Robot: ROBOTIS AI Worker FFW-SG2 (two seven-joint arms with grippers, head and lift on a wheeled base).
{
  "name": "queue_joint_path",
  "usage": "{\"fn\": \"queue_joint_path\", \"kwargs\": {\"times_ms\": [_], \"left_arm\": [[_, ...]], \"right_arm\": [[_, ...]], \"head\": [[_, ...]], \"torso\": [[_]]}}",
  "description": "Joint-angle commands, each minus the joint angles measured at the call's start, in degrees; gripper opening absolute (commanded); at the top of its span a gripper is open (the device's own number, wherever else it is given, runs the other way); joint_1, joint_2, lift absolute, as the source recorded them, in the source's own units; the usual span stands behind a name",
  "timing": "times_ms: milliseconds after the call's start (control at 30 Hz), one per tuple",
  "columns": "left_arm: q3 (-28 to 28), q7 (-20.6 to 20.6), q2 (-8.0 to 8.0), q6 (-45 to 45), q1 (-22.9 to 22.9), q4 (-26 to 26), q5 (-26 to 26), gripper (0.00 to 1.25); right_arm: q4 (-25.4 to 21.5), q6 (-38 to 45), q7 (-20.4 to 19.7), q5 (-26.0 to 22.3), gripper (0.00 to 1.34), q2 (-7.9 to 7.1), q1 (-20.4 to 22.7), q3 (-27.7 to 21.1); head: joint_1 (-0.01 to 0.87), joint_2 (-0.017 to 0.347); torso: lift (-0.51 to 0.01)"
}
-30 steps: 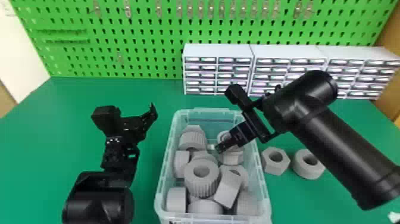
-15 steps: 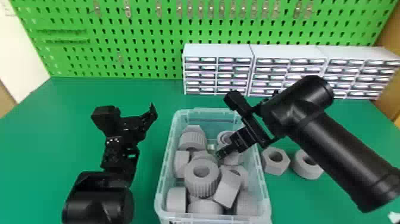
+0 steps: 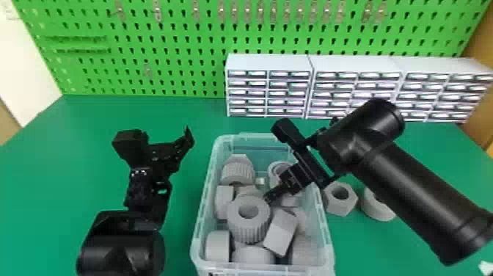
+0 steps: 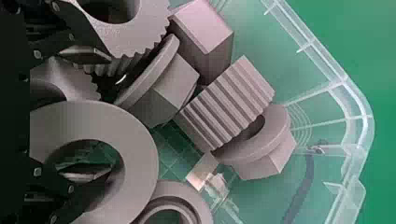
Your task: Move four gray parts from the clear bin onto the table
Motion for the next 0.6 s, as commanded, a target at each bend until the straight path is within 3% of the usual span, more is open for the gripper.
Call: {"fn": "queue_joint_path", "kwargs": {"times_ms": [0,67,167,233,567], "left_arm": [[0.0,0.0,0.0,0.0,-0.1,0.0,0.0,1.15],[0.0,0.0,0.0,0.0,0.0,0.0,0.0,1.15],[0.0,0.0,0.0,0.0,0.0,0.0,0.0,1.15],[0.0,0.0,0.0,0.0,0.0,-0.1,0.0,1.15],[0.1,0.0,0.0,-0.1,0.1,0.0,0.0,1.15]], "right_arm": [[0.1,0.0,0.0,-0.2,0.79,0.05,-0.1,0.3],[0.2,0.4,0.0,-0.1,0.75,0.05,-0.2,0.4],[0.3,1.4,0.0,0.2,0.52,0.14,-0.3,0.4],[0.3,1.6,0.0,0.2,0.45,0.14,-0.4,0.3],[0.2,1.4,0.0,0.1,0.38,0.14,-0.4,0.2]], "head": [[0.693,0.072],[0.693,0.072],[0.693,0.072],[0.693,0.072],[0.693,0.072]], "torso": [[-0.052],[-0.052],[-0.052],[-0.052],[-0.052]]}}
